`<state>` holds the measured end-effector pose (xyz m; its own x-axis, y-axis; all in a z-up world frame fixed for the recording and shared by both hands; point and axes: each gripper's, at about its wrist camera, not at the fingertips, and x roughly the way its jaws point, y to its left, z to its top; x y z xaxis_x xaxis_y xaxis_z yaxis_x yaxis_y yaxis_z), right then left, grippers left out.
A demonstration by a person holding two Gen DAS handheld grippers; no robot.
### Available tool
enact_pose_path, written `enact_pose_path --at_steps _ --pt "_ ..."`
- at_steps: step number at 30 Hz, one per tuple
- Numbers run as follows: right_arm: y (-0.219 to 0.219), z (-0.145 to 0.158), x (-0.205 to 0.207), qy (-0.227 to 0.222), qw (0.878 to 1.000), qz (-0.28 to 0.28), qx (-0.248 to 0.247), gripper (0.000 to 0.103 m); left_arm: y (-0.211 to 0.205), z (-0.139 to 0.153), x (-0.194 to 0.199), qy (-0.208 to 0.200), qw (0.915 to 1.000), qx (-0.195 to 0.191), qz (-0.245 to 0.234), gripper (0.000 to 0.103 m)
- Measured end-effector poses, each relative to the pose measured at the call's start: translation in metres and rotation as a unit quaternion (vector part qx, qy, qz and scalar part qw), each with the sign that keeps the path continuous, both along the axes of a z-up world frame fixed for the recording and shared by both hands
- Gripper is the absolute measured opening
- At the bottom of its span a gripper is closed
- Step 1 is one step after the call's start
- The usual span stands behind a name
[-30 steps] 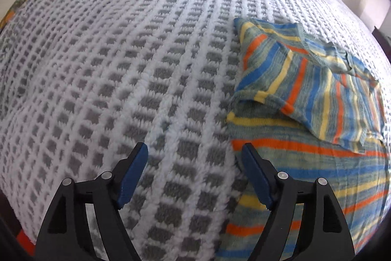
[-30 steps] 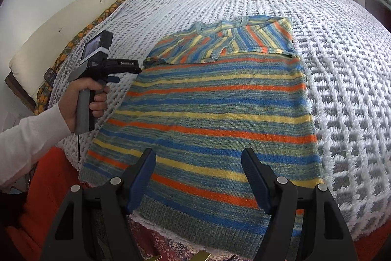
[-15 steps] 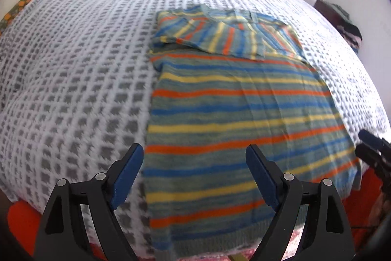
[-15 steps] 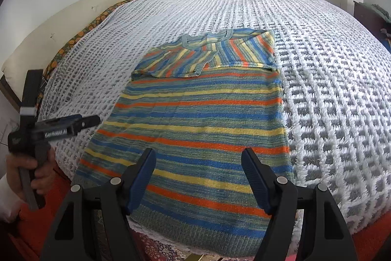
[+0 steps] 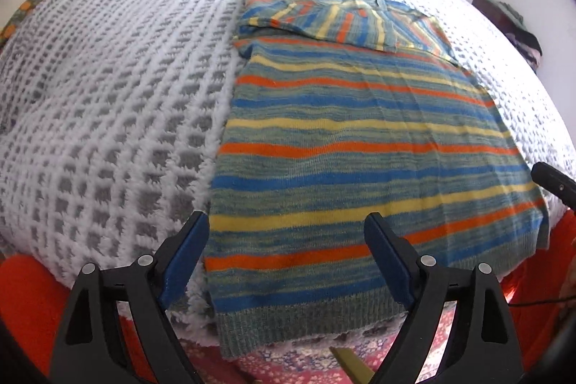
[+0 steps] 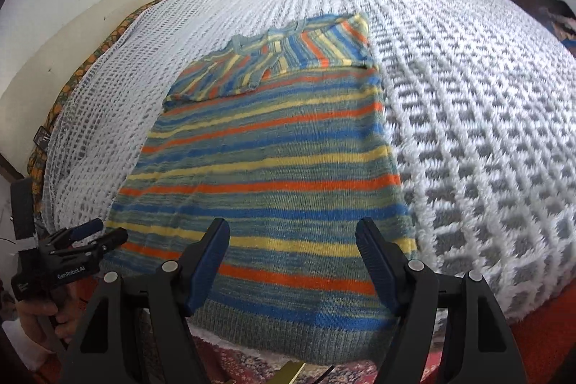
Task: Fold small clothes
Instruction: 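Move both grippers down to the sweater hem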
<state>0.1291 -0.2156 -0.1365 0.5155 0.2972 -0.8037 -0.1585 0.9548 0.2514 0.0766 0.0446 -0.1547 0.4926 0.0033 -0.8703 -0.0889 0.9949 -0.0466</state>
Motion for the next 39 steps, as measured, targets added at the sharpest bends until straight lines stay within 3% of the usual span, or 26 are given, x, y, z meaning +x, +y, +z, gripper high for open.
enact_pose_path --at_steps 3,6,9,15,39 --pt "0.012 -0.006 0.003 -0.008 0.999 0.023 -0.029 0.076 0.003 -0.019 0.004 0.031 0.9994 0.008 0.011 0.092" --pt "0.024 -0.033 0.011 0.037 0.996 0.049 -0.06 0.077 0.001 -0.038 0.005 0.062 0.9977 0.026 0.008 0.092" --pt "0.025 -0.052 0.014 0.064 0.993 0.053 -0.078 0.078 0.001 -0.039 0.006 0.063 0.9974 0.034 0.005 0.095" --pt "0.027 -0.056 0.014 0.064 0.993 0.06 -0.082 0.083 0.001 -0.042 0.006 0.066 0.9971 0.037 0.002 0.096" --pt "0.031 -0.059 0.016 0.062 0.992 0.068 -0.085 0.087 0.001 -0.046 0.004 0.073 0.9965 0.04 -0.001 0.101"
